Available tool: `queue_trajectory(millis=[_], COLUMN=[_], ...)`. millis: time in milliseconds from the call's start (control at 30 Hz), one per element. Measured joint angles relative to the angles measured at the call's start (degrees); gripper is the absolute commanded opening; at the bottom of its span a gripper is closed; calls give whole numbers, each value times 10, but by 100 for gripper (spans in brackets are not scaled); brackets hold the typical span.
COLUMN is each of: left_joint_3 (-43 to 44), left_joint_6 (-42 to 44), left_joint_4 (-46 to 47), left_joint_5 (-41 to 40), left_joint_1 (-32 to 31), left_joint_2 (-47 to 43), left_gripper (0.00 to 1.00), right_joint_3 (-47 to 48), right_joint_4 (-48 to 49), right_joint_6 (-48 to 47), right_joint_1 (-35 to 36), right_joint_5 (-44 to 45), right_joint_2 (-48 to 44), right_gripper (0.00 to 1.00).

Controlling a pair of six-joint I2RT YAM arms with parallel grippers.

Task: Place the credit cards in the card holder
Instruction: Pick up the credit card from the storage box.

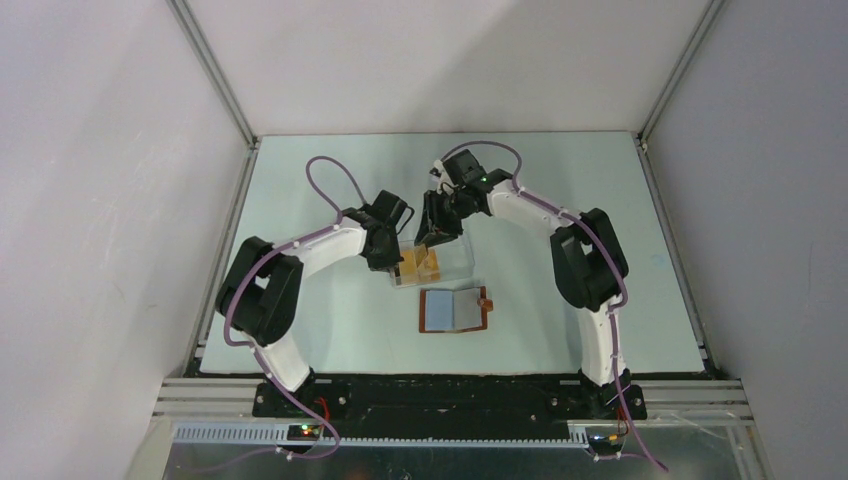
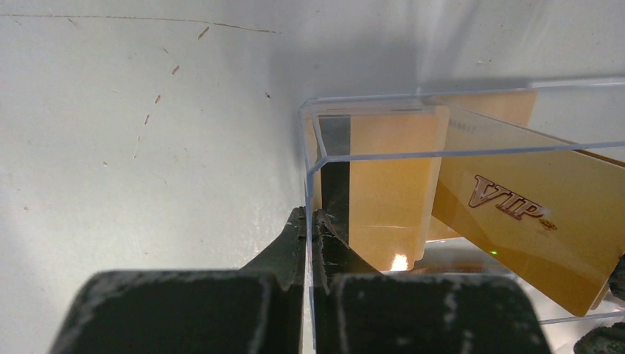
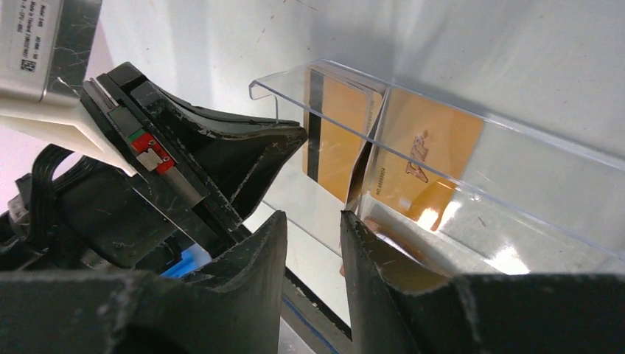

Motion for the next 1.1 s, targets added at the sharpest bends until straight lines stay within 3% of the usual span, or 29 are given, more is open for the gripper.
queue_trajectory(millis=[200,533,667,767,900,967,1000,1100], left_joint_3=[0,0,0,0,0,0,0,0], left_joint_6=[0,0,0,0,0,0,0,5], left_joint_4=[0,0,0,0,1,1,1,0], left_joint_5=[0,0,0,0,0,0,-1,-3], left_joint_1=[0,0,0,0,-1,-1,-1,-2], left_joint_2=[0,0,0,0,0,0,0,-6], left_gripper=[0,0,0,0,0,7,18,37], right_joint_3=[-12,-13,-17,-17,-17,-18,-18,-30], right_joint_4=[17,2,-7,-7,-8,-9,-9,-11], right_joint_6=[12,-26,-37,-41,-40,-40,-41,-48], right_joint_1=[-9,7,12,13,13,13,12,11], right_joint_5=[-23,25,35,37,45,49,51,63], right_joint_2=[0,33,44,44,44,44,43,28], right_gripper=[37,32,20,1,0,0,0,0])
